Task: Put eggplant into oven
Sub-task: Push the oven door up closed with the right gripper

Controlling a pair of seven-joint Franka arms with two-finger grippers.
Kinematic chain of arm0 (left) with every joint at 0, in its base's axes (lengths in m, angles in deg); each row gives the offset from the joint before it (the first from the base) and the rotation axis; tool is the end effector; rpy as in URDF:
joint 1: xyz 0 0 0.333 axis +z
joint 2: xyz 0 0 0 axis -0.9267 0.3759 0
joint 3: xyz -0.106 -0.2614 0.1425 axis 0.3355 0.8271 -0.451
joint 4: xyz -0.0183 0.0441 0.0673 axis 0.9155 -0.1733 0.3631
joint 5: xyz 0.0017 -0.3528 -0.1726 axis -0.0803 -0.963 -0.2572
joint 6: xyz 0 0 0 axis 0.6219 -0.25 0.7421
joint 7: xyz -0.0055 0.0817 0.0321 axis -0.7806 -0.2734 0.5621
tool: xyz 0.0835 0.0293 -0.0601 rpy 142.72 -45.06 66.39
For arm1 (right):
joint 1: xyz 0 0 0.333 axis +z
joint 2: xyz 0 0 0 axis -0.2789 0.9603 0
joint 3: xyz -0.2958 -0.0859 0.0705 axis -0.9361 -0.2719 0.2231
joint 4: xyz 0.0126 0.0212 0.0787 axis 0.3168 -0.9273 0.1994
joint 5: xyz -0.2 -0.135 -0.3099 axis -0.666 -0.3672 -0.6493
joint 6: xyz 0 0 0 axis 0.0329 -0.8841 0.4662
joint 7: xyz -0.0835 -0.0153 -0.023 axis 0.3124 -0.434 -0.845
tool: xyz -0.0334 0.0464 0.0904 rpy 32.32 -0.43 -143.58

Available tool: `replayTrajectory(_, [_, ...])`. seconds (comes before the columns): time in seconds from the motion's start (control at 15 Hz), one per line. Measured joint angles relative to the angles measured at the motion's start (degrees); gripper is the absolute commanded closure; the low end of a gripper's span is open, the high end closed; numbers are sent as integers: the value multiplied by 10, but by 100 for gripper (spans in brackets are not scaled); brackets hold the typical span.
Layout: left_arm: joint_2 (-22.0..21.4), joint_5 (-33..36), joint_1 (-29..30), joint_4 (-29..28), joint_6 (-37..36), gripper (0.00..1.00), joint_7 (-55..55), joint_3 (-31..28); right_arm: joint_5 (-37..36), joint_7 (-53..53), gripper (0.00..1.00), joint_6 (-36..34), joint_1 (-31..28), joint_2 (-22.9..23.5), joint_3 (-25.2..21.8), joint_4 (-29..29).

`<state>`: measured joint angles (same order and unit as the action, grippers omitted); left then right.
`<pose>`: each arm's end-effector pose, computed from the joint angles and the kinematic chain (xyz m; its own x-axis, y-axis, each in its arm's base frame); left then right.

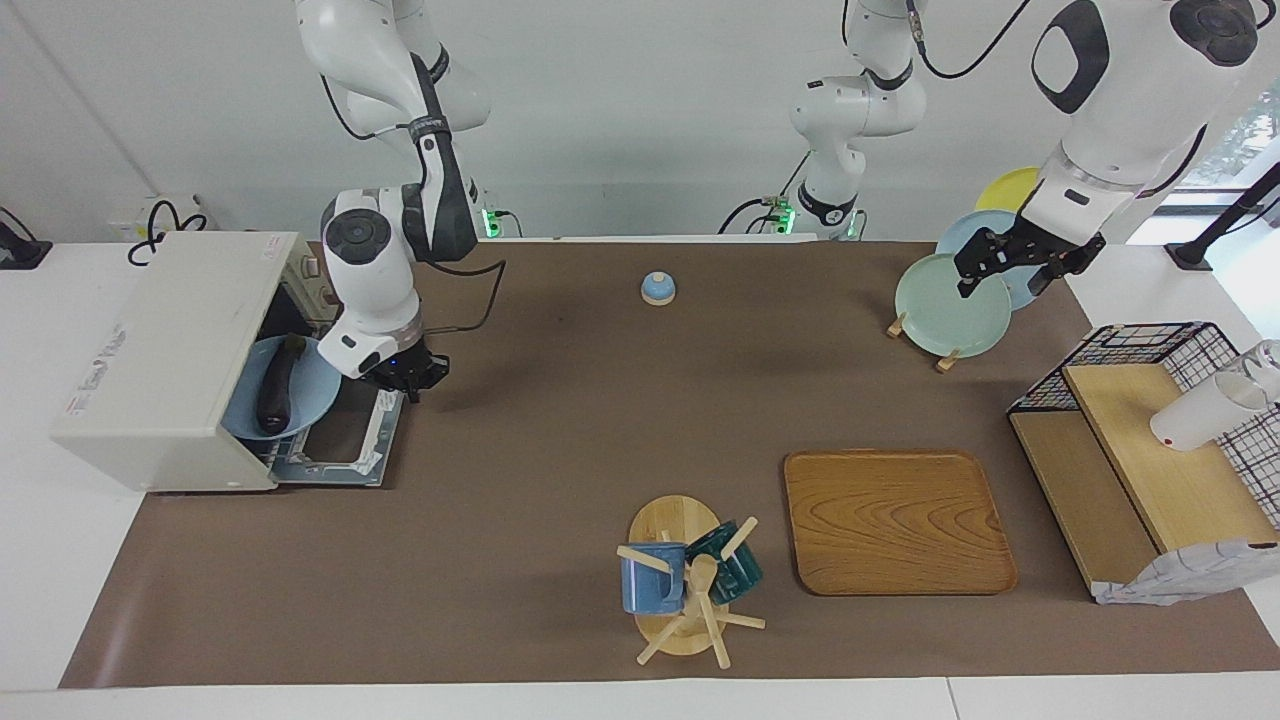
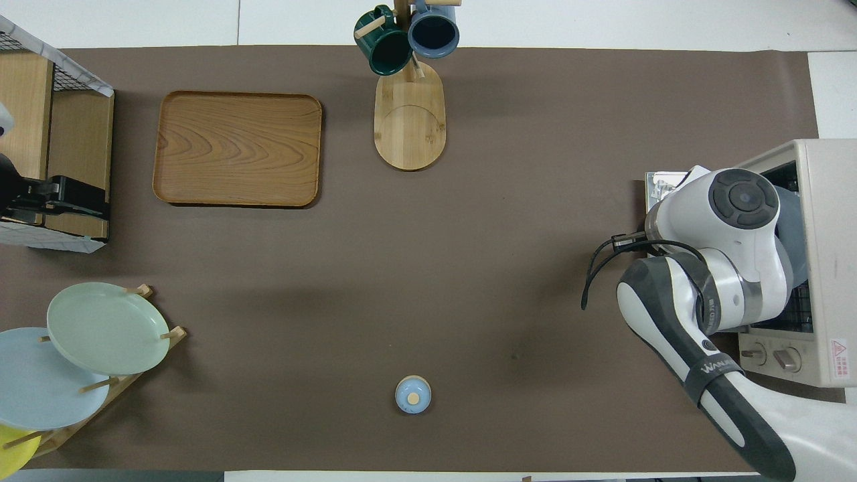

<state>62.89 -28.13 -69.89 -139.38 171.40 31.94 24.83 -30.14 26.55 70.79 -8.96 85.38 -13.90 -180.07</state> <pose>0.5528 -0.0271 0.5939 0.9974 -0.0610 -0.0392 -0.0610 -0.9981 0.0008 0.5425 0.0457 0.3173 0.9924 0.1131 -0.0486 0.1176 -0.9877 0.1034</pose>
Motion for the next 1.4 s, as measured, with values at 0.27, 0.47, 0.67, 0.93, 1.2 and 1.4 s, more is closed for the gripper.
replayTrajectory(0.27, [0, 0, 0, 0, 0, 0, 0, 0, -1, 0, 100, 0, 0, 9, 0, -1])
replayTrajectory(0.47, [0, 0, 0, 0, 0, 0, 1, 0, -30, 0, 100, -1, 0, 10, 0, -2])
replayTrajectory(0.67, [0, 0, 0, 0, 0, 0, 1, 0, -55, 0, 100, -1, -1, 10, 0, -3])
replayTrajectory(0.93, [0, 0, 0, 0, 0, 0, 1, 0, -83, 0, 100, -7, 2, 10, 3, -2])
replayTrajectory(1.2, [0, 0, 0, 0, 0, 0, 1, 0, -106, 21, 100, -67, 7, 11, 12, 29])
replayTrajectory(1.4, [0, 0, 0, 0, 0, 0, 1, 0, -100, 57, 100, -115, 4, 1, 14, 56])
